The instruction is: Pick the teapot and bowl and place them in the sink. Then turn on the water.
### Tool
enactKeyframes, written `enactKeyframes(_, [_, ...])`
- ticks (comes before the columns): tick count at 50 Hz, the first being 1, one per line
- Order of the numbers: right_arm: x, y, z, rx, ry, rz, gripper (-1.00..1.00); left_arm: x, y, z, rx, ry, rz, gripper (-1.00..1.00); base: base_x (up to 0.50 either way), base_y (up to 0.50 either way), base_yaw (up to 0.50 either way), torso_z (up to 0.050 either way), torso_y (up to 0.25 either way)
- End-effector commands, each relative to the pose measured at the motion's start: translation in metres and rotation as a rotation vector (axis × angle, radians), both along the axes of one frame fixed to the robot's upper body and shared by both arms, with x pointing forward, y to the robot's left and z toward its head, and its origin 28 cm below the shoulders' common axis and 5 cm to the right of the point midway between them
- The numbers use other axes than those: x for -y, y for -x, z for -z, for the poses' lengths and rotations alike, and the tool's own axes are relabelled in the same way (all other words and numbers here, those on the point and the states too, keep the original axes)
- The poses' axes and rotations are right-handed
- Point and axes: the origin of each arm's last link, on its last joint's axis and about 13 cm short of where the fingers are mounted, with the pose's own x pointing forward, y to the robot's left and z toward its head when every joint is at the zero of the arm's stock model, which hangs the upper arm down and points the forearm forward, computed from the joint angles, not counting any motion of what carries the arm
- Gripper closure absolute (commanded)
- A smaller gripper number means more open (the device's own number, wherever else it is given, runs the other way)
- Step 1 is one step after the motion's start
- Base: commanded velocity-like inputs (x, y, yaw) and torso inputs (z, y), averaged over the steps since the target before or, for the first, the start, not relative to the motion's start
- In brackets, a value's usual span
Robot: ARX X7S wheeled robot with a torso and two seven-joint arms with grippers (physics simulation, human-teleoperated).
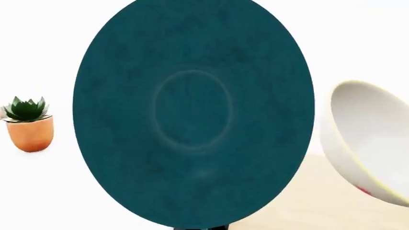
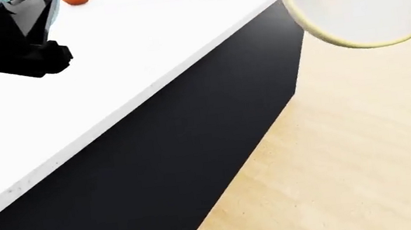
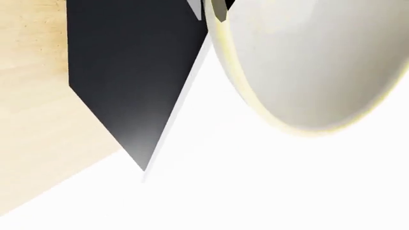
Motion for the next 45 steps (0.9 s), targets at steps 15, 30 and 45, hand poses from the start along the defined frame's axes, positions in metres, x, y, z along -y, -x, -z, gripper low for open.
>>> enactKeyframes(15, [-0.011, 0.015, 0.011, 0.026, -0.078, 0.054, 1.00, 0.006, -0.012, 0.004, 0.123, 0.095, -0.010, 1.00, -0.01, 0.02, -0.50, 0.001, 0.002])
enactKeyframes(30, [-0.011, 0.026, 0.029, -0.001, -0.060, 0.039, 1.00, 0.028, 0.007, 0.013, 0.279, 0.175, 0.009, 1.00, -0.01, 0.02, -0.50, 0.001, 0.002])
enactKeyframes(45, [-0.015, 0.020, 0.038, -0.031, -0.043, 0.034, 1.00, 0.039, -0.067, 0.008, 0.207, 0.134, 0.027, 1.00, -0.01, 0.02, -0.50, 0.001, 0.001])
